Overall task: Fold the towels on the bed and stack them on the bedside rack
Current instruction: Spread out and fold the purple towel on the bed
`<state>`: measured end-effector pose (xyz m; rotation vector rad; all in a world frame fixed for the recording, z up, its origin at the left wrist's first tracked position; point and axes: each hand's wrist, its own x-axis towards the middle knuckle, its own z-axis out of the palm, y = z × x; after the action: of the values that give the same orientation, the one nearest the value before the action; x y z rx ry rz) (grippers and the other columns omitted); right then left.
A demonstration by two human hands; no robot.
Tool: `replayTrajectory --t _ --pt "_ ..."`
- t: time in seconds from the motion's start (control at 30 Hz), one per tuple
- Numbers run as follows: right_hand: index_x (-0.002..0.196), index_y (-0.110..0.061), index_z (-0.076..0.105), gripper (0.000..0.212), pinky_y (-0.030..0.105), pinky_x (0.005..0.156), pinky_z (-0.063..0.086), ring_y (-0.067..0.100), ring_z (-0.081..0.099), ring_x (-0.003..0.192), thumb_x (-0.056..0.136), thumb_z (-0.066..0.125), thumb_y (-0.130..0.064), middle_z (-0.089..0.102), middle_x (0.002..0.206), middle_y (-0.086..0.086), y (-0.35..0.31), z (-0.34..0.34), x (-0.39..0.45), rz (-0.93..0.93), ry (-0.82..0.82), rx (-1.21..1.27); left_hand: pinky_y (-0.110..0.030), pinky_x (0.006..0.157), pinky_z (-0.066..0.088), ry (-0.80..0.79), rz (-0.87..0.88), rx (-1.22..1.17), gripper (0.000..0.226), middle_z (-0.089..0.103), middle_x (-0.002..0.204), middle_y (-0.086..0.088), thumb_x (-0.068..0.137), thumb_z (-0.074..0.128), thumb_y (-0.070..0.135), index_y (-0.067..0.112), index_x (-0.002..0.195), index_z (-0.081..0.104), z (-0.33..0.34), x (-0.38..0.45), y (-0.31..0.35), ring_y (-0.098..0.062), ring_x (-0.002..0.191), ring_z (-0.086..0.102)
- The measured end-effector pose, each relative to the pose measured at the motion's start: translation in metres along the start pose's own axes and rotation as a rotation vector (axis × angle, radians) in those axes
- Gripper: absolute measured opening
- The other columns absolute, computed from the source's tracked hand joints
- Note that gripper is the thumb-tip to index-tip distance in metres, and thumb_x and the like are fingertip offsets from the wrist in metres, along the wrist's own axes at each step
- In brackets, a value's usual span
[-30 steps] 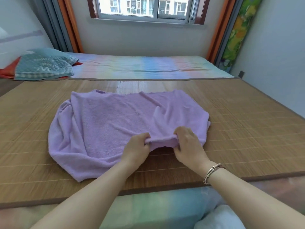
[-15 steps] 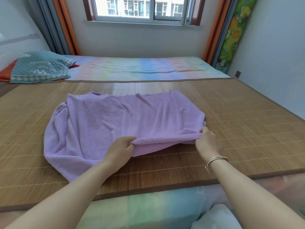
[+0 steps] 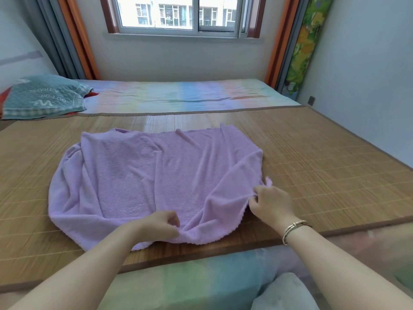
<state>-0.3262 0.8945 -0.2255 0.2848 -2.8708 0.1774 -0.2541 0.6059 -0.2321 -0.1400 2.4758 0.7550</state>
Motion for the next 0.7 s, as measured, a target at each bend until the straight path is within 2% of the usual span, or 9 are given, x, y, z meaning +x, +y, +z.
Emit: replayTrajectory --t 0.07,0.13,0.23,0.33,0.43,0.5,0.6,0.63,0.7 --pt "0.090 -0.015 0.063 0.019 0.030 0.070 0.036 0.031 0.060 0.102 0.080 0.050 -0.025 0.065 0.106 0.012 0.010 0.007 -0.004 0.124 -0.201 -0.002 -0.023 0.077 0.044 0.007 0.020 -0.049 0.041 0.059 0.099 0.011 0.066 0.052 0.035 0.029 0.106 0.060 0.001 0.004 0.004 -0.009 0.090 0.057" --pt "0.104 -0.014 0.064 0.031 0.030 0.076 0.037 0.030 0.056 0.110 0.081 0.049 -0.027 0.062 0.115 0.010 0.016 0.011 -0.007 0.196 -0.300 -0.016 -0.024 0.073 0.046 0.050 0.032 -0.075 0.031 0.058 0.093 0.010 0.078 0.055 0.032 0.027 0.108 0.060 0.002 0.010 0.011 -0.009 0.082 0.058" --pt "0.096 -0.015 0.062 0.025 0.031 0.074 0.037 0.030 0.057 0.097 0.084 0.044 -0.028 0.064 0.108 0.010 0.018 0.011 -0.002 0.215 -0.269 0.007 -0.033 0.083 0.052 0.136 0.046 -0.012 0.030 0.060 0.112 0.004 0.081 0.049 0.034 0.030 0.110 0.057 0.003 0.022 0.019 -0.016 0.093 0.063" --pt "0.092 -0.011 0.052 0.018 0.034 0.066 0.039 0.031 0.054 0.082 0.088 0.040 -0.023 0.064 0.098 0.012 0.025 0.016 0.016 0.265 -0.175 0.130 -0.032 0.096 0.044 0.160 0.079 0.070 0.034 0.051 0.132 0.004 0.091 0.047 0.027 0.026 0.124 0.052 0.001 0.040 0.032 -0.016 0.111 0.054" --pt "0.117 -0.001 0.048 0.031 0.041 0.087 0.040 0.038 0.050 0.110 0.092 0.039 -0.017 0.055 0.121 0.020 0.042 0.039 0.046 0.390 -0.141 0.249 -0.028 0.103 0.033 0.195 0.134 0.110 0.039 0.042 0.143 0.000 0.095 0.046 0.022 0.020 0.135 0.046 -0.009 0.072 0.052 -0.018 0.129 0.041" --pt "0.120 0.004 0.046 0.032 0.040 0.092 0.038 0.041 0.047 0.116 0.092 0.041 -0.012 0.051 0.126 0.026 0.055 0.055 0.072 0.524 -0.103 0.380 -0.026 0.103 0.031 0.233 0.179 0.079 0.041 0.041 0.145 -0.002 0.096 0.046 0.019 0.019 0.136 0.045 -0.017 0.100 0.067 -0.019 0.131 0.040" --pt "0.117 0.004 0.047 0.031 0.039 0.086 0.043 0.040 0.055 0.107 0.089 0.043 -0.006 0.057 0.119 0.025 0.075 0.077 0.114 0.736 -0.107 0.667 -0.023 0.101 0.030 0.254 0.246 0.028 0.042 0.038 0.148 0.001 0.097 0.045 0.018 0.021 0.138 0.043 -0.028 0.150 0.090 -0.018 0.133 0.040" --pt "0.117 0.001 0.049 0.032 0.038 0.081 0.049 0.039 0.061 0.098 0.086 0.043 -0.004 0.061 0.110 0.023 0.080 0.085 0.131 0.787 -0.127 0.755 -0.021 0.097 0.032 0.252 0.271 0.014 0.042 0.038 0.148 0.002 0.097 0.043 0.017 0.023 0.139 0.042 -0.032 0.170 0.098 -0.017 0.132 0.041" --pt "0.110 -0.006 0.053 0.028 0.030 0.053 0.049 0.028 0.062 0.059 0.084 0.041 -0.002 0.063 0.078 0.016 0.083 0.094 0.155 0.844 -0.153 0.928 -0.014 0.087 0.032 0.226 0.308 -0.008 0.044 0.036 0.148 0.006 0.098 0.040 0.015 0.025 0.141 0.041 -0.036 0.200 0.116 -0.016 0.131 0.042"
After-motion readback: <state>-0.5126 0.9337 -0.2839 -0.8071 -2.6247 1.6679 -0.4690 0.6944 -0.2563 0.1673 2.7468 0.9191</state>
